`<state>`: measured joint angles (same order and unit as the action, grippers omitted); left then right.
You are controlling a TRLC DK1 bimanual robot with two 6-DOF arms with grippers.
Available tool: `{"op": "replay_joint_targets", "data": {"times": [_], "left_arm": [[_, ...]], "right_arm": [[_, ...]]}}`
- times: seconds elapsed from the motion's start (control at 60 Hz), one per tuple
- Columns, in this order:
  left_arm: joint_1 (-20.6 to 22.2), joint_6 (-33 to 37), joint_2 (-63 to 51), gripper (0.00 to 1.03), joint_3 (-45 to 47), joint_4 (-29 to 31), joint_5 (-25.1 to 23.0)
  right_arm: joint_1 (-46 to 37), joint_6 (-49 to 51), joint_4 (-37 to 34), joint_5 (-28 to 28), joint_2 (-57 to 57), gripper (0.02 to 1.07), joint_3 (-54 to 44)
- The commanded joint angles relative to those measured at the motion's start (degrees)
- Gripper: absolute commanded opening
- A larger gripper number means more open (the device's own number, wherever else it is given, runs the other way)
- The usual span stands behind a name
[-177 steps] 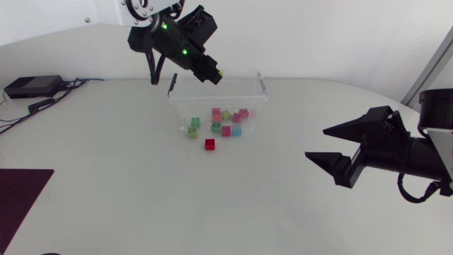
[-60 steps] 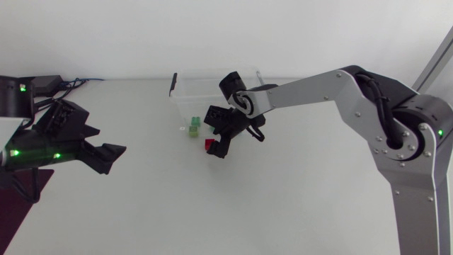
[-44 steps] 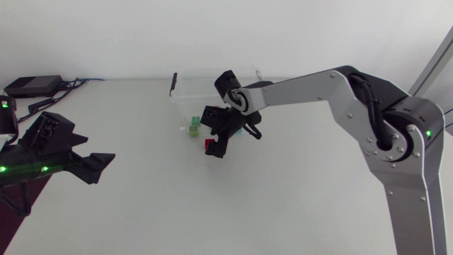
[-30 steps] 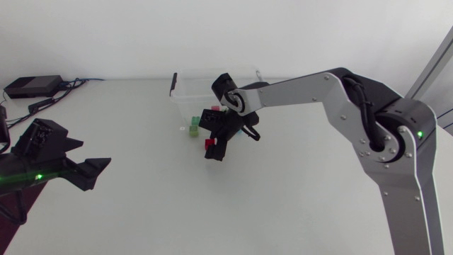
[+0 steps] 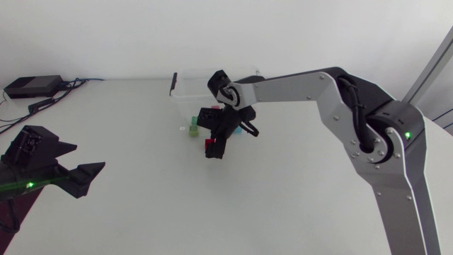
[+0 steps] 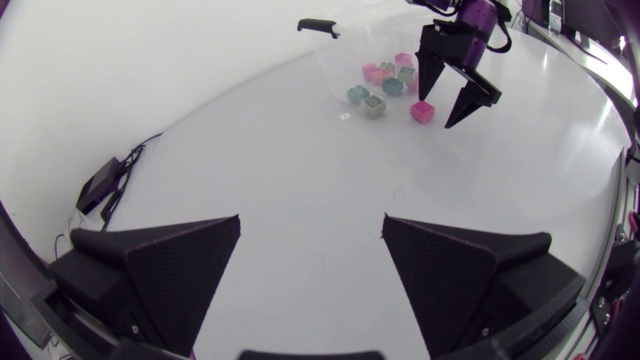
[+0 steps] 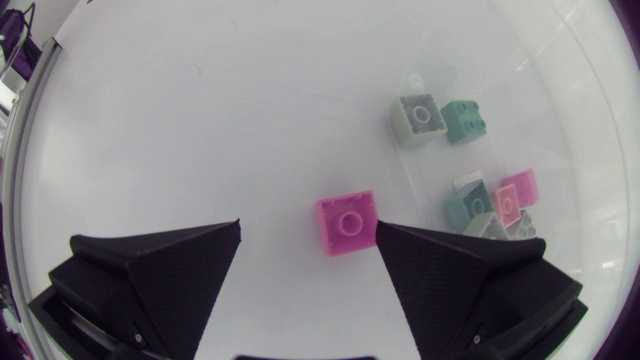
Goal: Pick up the duplo bricks and place them in the container
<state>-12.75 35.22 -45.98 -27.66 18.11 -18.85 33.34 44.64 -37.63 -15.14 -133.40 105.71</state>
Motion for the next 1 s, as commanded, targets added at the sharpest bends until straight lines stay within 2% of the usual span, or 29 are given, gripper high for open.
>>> {"op": "replay_joint_targets", "data": {"times": [0.0, 0.1, 0.25, 0.483, 0.6, 0.667, 0.8, 0.867, 0.933, 0.983], "left_arm": [[-0.43, 1.6, 1.06, 1.0, 1.64, 0.88, -0.48], [-0.43, 1.43, 2.65, 1.0, 1.73, 1.49, -0.57], [-0.43, 1.43, 3.7, 1.0, 2.17, 2.46, -0.84], [-0.52, 1.43, 4.76, 1.0, 2.87, 2.9, -0.84], [-0.69, 1.52, 5.11, 1.0, 2.87, 2.99, -0.84], [-0.87, 1.69, 5.11, 1.0, 2.96, 2.99, -0.84], [-0.87, 1.87, 5.11, 1.0, 2.96, 2.99, -0.84], [-0.78, 1.78, 5.11, 1.0, 2.87, 2.99, -0.84], [-0.43, 1.78, 5.02, 1.0, 2.79, 2.99, -0.92], [-0.25, 1.78, 4.93, 1.0, 2.79, 2.9, -0.92]], "right_arm": [[0.67, 1.15, -1.31, 0.11, -1.51, 1.0, -0.07], [0.93, 1.15, 0.27, 0.99, -0.54, 1.0, -1.82], [2.6, 0.88, 6.16, 5.73, 2.01, 0.98, -6.92], [3.66, 0.18, 7.3, 9.07, 2.45, 0.97, -7.8], [4.54, 0.45, 6.6, 9.6, 3.06, 0.92, -8.77], [4.8, 0.36, 6.86, 9.77, 4.64, 0.83, -10.44], [4.98, 0.18, 7.57, 9.69, 8.6, 0.83, -14.66], [4.89, 0.18, 8.45, 9.51, 11.15, 0.87, -17.29], [4.63, 0.18, 9.77, 9.42, 13.26, 1.02, -19.31], [4.36, 0.45, 10.38, 8.98, 14.14, 1.02, -19.93]]}}
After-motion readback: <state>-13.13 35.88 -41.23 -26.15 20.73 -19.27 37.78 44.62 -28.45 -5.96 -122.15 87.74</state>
